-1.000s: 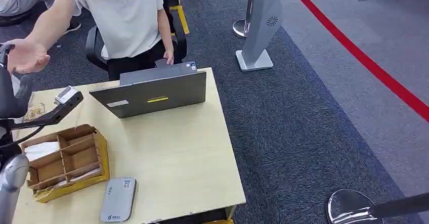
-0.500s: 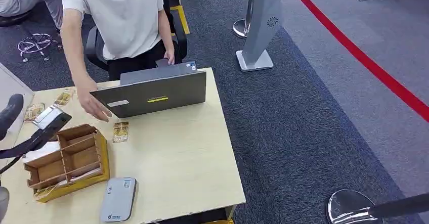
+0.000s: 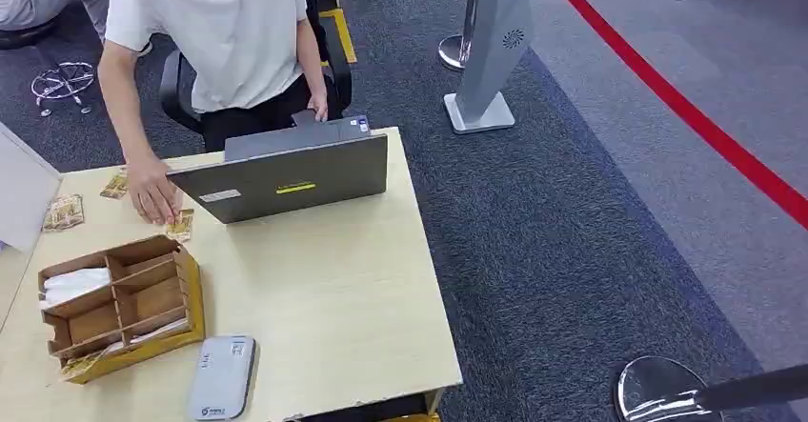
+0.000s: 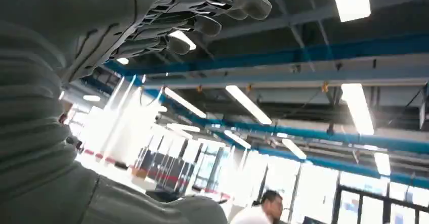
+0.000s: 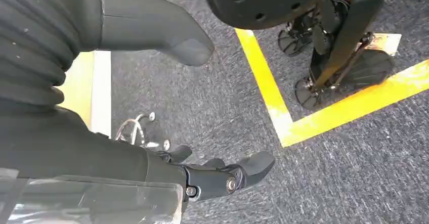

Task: Pass the card to the sensor for recognition and then transmit it.

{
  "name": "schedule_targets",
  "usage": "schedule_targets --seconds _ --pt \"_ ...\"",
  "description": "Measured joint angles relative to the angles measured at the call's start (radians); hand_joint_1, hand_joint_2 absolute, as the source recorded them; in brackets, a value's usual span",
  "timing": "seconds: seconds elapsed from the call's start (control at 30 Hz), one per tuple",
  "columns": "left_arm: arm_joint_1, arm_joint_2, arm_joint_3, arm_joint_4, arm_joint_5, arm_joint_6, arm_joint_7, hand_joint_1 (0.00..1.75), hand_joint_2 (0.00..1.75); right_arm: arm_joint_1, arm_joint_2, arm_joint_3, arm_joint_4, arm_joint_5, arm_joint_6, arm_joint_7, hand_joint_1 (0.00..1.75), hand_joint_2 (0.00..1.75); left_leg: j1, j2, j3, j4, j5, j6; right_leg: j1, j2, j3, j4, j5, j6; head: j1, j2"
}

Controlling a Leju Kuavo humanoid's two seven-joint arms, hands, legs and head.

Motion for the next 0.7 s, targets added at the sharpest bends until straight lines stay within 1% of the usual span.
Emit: schedule_targets --seconds 0.03,0.07,0.1,0.13,0.2,0.23,0.27,0.3,0.33,0.37,0.4,0.43,0.47,0.5,0.53,0.57,0.6,0.63,0.7 --pt "0.0 -0.052 0.09 -0.004 0.024 -0.055 -0.061 0.0 1.75 0.013 0.0 0.026 -0.02 -0.008 -0.005 0.008 0.0 1.75 0.0 0.001 0.0 0.0 0.0 0.0 0.0 0.0 0.0 0.0 0.0 0.0 0.0 0.0" --pt "-0.005 -0.085 0.166 -0.006 0.025 -0.095 -0.101 0.0 1.75 0.024 0.0 0.044 -0.034 -0.01 -0.006 0.012 0.0 1.75 0.0 0.001 0.001 0.0 0.0 0.0 0.0 0.0 -0.002 0.0 0.0 0.0 0.0 0.0" --pt "-0.016 -0.119 0.223 -0.011 0.026 -0.136 -0.121 0.0 1.75 0.032 0.0 0.061 -0.048 -0.011 -0.009 0.016 0.0 1.75 0.0 0.0 0.0 0.0 0.0 0.0 0.0 0.0 -0.002 0.0 0.0 0.0 -0.001 0.0" --pt "-0.031 -0.153 0.276 -0.014 0.037 -0.187 -0.123 0.0 1.75 0.038 0.0 0.075 -0.059 -0.017 -0.012 0.018 0.0 1.75 0.0 -0.001 0.0 0.0 0.0 0.0 0.0 -0.001 -0.001 0.0 0.0 0.0 0.0 0.0" --pt "-0.084 -0.235 0.421 -0.013 0.12 -0.36 -0.099 0.0 1.75 0.049 0.0 0.104 -0.087 -0.028 -0.025 0.034 0.0 1.75 0.0 -0.001 0.001 0.0 0.0 0.0 0.0 -0.002 0.0 0.0 0.0 0.0 -0.001 0.0" --pt "-0.123 -0.272 0.501 -0.006 0.198 -0.461 -0.062 0.0 1.75 0.055 0.0 0.116 -0.101 -0.034 -0.031 0.045 0.0 1.75 0.0 -0.001 0.001 0.0 0.0 0.0 0.0 -0.002 0.001 0.0 0.0 0.0 0.0 0.0" --pt "-0.162 -0.301 0.575 0.011 0.28 -0.547 -0.012 0.0 1.75 0.061 0.0 0.127 -0.112 -0.04 -0.036 0.053 0.0 1.75 -0.001 -0.001 0.001 0.0 0.0 0.0 0.0 -0.002 0.001 0.0 0.001 0.001 0.0 0.0" --pt "-0.194 -0.334 0.659 0.042 0.391 -0.629 0.079 0.0 0.0 0.067 0.0 0.138 -0.124 -0.043 -0.036 0.063 0.0 1.75 -0.001 -0.001 0.002 0.0 0.0 0.0 0.0 -0.001 0.002 0.0 0.001 0.0 0.0 0.0" --pt "-0.213 -0.362 0.732 0.084 0.507 -0.666 0.191 0.0 0.0 0.073 0.0 0.146 -0.137 -0.043 -0.034 0.071 0.0 1.75 -0.001 0.0 0.003 0.0 0.0 0.0 0.0 -0.001 0.002 0.0 0.001 0.0 0.0 0.0" --pt "-0.223 -0.389 0.787 0.133 0.599 -0.657 0.293 0.0 0.0 0.077 0.0 0.153 -0.148 -0.043 -0.027 0.079 0.0 1.75 -0.001 0.002 0.004 0.0 0.0 0.0 0.0 0.001 0.002 0.0 0.002 -0.001 -0.002 0.0" --pt "-0.232 -0.414 0.83 0.185 0.649 -0.64 0.355 0.0 0.0 0.081 0.0 0.155 -0.156 -0.04 -0.022 0.083 0.0 1.75 -0.001 0.003 0.004 0.0 0.0 0.0 0.0 0.002 0.002 0.0 0.002 -0.001 -0.002 0.0" --pt "-0.24 -0.436 0.866 0.236 0.67 -0.626 0.385 0.0 0.0 0.084 0.0 0.157 -0.162 -0.038 -0.014 0.089 0.0 1.75 0.0 0.002 0.004 0.0 0.0 0.0 0.0 0.001 0.002 0.0 0.001 -0.001 -0.003 0.0" --pt "-0.245 -0.453 0.892 0.277 0.674 -0.608 0.416 0.0 0.0 0.089 0.0 0.16 -0.169 -0.034 -0.007 0.093 0.0 1.75 0.0 0.0 0.004 0.0 0.0 0.0 0.0 -0.001 0.002 0.0 0.001 -0.001 0.001 0.0" --pt "-0.248 -0.465 0.916 0.328 0.661 -0.586 0.465 0.0 0.0 0.092 0.0 0.164 -0.18 -0.029 0.004 0.103 0.0 1.75 -0.001 -0.001 0.004 0.0 0.0 0.0 0.0 -0.001 0.002 0.0 0.0 0.0 0.003 0.0" --pt "-0.25 -0.477 0.937 0.387 0.629 -0.554 0.506 0.0 0.0 0.097 0.0 0.17 -0.191 -0.02 0.015 0.114 0.0 1.75 -0.001 -0.001 0.004 0.0 0.0 0.0 -0.001 -0.001 0.002 0.0 0.0 0.0 0.002 0.0" --pt "-0.248 -0.486 0.94 0.452 0.578 -0.516 0.508 0.0 1.75 0.104 0.0 0.178 -0.202 -0.015 0.025 0.127 0.0 1.75 -0.001 -0.001 0.003 0.0 -0.001 0.001 -0.001 -0.002 0.003 0.0 0.0 0.0 -0.001 0.0" --pt "-0.249 -0.497 0.94 0.51 0.541 -0.49 0.493 0.0 1.75 0.111 0.0 0.184 -0.212 -0.012 0.029 0.135 0.0 1.75 -0.001 -0.003 0.002 0.0 0.0 0.001 -0.001 -0.004 0.003 0.0 0.0 0.0 0.0 0.0" --pt "-0.25 -0.507 0.94 0.569 0.512 -0.474 0.492 0.0 1.75 0.116 0.0 0.19 -0.222 0.0 0.038 0.144 0.0 1.75 -0.001 -0.005 0.002 0.0 0.0 0.001 -0.001 -0.006 0.003 0.0 0.0 0.001 0.0 0.0" --pt "-0.254 -0.52 0.941 0.687 0.455 -0.434 0.532 0.0 1.75 0.12 0.0 0.202 -0.236 0.045 0.064 0.163 0.0 1.75 -0.002 -0.005 0.002 0.0 0.0 0.001 -0.002 -0.006 0.004 0.0 0.0 0.001 0.001 0.0"
